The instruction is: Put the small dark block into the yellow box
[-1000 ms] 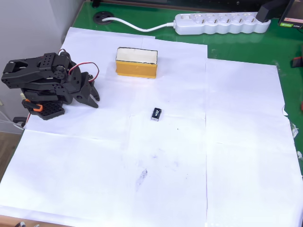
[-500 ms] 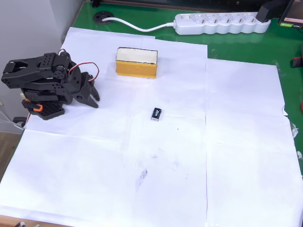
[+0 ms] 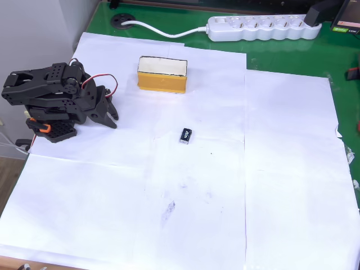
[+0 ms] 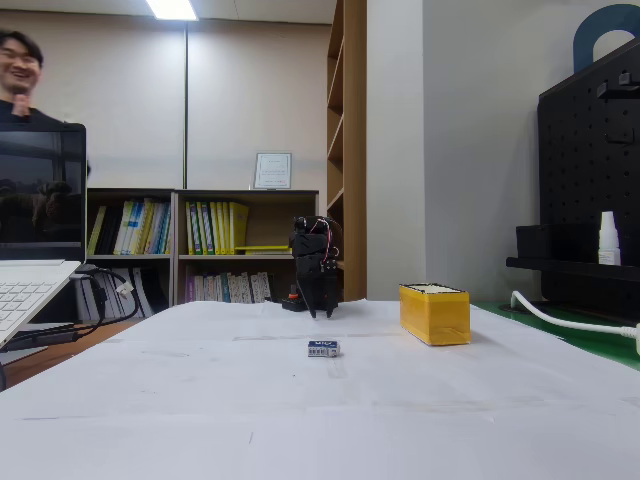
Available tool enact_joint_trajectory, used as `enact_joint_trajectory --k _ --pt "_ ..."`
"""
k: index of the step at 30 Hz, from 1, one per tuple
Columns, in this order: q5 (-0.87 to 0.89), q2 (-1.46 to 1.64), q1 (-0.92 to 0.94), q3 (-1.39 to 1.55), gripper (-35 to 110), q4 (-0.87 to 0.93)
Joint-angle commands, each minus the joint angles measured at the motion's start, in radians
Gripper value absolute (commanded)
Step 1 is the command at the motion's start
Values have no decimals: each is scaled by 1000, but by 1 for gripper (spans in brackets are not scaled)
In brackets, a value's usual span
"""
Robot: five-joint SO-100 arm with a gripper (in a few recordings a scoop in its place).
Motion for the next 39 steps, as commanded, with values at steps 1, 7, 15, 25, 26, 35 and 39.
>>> enact_joint_trajectory --k 1,7,15,25,26,35,39 --pt "-9 -8 -11 23 6 91" --pt "-9 -8 -11 23 6 91" --pt "-9 -8 -11 23 6 91" --pt "-9 -8 -11 23 6 91" --pt "-9 -8 -11 23 6 91" --pt "67 49 2 31 10 5" --pt "334 324 -12 193 13 -259"
